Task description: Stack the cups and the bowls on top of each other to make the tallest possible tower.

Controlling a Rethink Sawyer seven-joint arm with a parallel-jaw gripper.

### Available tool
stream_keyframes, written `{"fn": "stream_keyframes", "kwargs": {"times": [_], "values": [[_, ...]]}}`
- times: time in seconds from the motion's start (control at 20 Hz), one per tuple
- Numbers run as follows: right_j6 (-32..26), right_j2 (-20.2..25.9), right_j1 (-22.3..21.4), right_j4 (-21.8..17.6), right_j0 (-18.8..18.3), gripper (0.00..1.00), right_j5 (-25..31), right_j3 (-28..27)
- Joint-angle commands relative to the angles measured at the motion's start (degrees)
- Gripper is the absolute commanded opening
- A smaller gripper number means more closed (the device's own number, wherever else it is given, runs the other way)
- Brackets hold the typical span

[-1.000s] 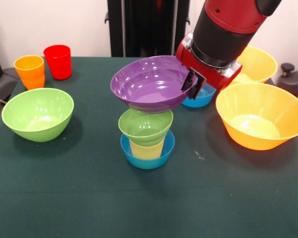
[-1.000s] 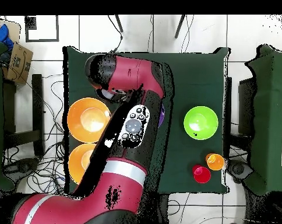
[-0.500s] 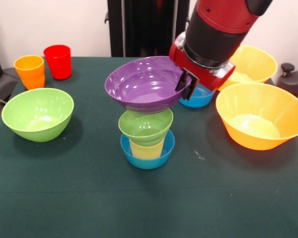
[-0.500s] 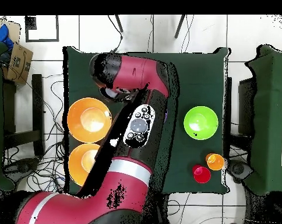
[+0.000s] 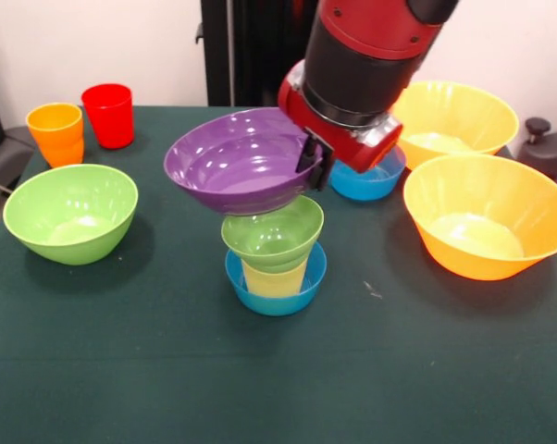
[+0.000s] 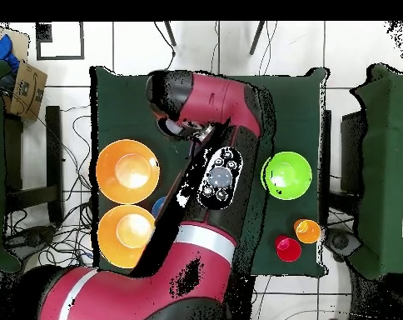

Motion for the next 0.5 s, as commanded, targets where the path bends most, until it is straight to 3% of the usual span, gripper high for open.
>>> {"fn": "stream_keyframes", "kwargs": {"times": [0.05,0.5], "values": [[-7.89,7.48,-0.14,-3.59,-2.41,0.00,1.87,-3.98],[-6.50,9.23,2.00,-2.68,-3.04,0.00,2.34,-8.08]]}}
